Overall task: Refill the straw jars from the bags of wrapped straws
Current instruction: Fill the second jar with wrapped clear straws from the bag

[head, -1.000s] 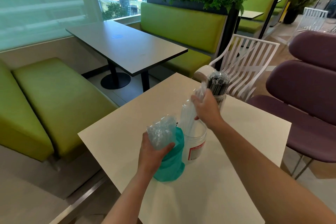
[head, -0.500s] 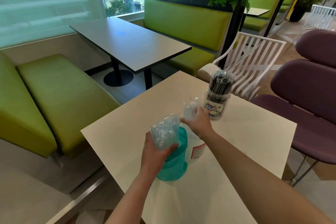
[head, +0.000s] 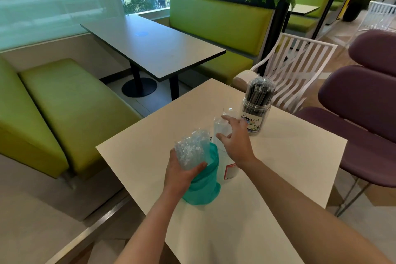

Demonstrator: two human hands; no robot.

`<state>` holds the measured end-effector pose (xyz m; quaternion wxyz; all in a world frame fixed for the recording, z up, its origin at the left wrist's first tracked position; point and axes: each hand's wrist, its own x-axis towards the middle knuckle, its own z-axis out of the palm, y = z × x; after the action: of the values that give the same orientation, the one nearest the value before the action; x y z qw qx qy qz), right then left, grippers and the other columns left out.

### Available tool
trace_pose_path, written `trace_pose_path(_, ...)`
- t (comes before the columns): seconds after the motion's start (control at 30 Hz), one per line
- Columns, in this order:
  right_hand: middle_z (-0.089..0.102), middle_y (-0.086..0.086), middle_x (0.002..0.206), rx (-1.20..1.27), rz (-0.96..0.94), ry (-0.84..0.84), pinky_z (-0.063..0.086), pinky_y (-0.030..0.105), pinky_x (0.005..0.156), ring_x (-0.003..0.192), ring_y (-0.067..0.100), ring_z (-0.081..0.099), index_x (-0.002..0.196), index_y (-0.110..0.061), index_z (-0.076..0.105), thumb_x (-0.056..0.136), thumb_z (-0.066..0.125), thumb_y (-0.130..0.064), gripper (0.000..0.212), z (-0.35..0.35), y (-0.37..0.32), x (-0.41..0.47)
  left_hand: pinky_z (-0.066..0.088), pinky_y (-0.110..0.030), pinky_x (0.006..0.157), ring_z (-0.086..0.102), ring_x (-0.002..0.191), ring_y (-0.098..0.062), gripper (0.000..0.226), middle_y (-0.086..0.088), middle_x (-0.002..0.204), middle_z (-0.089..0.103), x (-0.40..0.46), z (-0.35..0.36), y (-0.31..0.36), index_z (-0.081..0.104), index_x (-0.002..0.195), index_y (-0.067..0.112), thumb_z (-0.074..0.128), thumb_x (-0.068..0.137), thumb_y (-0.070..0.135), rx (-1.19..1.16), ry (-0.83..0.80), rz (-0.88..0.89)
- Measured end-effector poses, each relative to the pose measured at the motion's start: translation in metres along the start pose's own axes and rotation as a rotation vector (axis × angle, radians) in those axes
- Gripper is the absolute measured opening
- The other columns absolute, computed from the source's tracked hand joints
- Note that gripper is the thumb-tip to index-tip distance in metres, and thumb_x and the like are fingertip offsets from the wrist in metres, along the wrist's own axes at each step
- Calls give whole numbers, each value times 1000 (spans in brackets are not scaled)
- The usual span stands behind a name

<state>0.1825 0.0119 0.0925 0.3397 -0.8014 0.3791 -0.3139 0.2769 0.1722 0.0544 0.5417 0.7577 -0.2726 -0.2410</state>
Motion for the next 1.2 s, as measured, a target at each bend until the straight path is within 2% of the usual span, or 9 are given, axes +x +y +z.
trace_pose_path(0.1,35,0,131,-12,-40,109,55,19,80,84,13,62,139,-31,42,85,74,-20,64,0,-4,-16,43,-26,87,49,113,-11,89,18,121,47,-1,-4,-2,29,126,45,86,59,56,-18,-21,2)
trace_pose_path(0.2,42,0,123,48,-70,170,54,21,79,85,12,56,128,-26,49,86,70,-13,49,4,-8,-32,42,-25,85,49,111,-10,88,20,118,48,-3,-6,-2,30,127,44,87,60,52,-28,-35,-2)
trace_pose_path(0.3,54,-1,115,176,27,17,54,18,72,79,12,55,124,-23,51,88,64,-4,42,6,-11,-46,45,-25,85,53,111,-11,93,19,120,52,-5,-8,-3,35,128,42,87,54,60,-31,-45,4)
trace_pose_path(0.5,51,-9,124,260,171,-375,52,14,63,86,11,58,146,-27,36,89,65,-7,67,7,-10,-53,50,-26,89,55,113,-11,94,21,120,53,-7,-10,-8,36,131,41,87,55,58,-33,-106,13)
trace_pose_path(0.67,53,3,110,152,195,-362,47,16,63,84,10,54,118,-15,52,91,65,-27,32,4,-9,-56,46,-21,84,54,105,-4,81,28,112,51,-11,-9,-4,35,126,43,87,64,42,-56,-105,8)
trace_pose_path(0.77,56,2,108,162,234,-360,51,20,68,91,14,57,120,-16,50,95,60,-31,32,2,-6,-60,45,-18,80,53,100,6,79,28,110,53,-13,-8,-4,35,125,44,88,66,39,-65,-92,8)
trace_pose_path(0.83,57,-3,109,238,265,-372,48,13,64,91,9,57,126,-17,47,97,55,-30,32,-1,-7,-63,43,-15,77,51,97,10,78,29,109,52,-13,-7,-3,35,124,44,87,67,39,-64,-77,11)
trace_pose_path(1.0,61,-3,115,340,222,-310,54,23,83,106,13,60,121,-26,46,98,54,-31,25,-7,-9,-67,46,-23,85,54,104,-6,80,24,111,52,-13,-2,-1,34,126,42,87,66,42,-60,-58,8)
trace_pose_path(1.2,61,-8,90,280,240,-375,46,11,61,82,7,59,113,-18,57,89,68,-28,28,-16,-15,-63,46,-25,89,55,109,-11,78,18,113,53,-15,0,1,35,124,41,87,66,41,-70,-54,8)
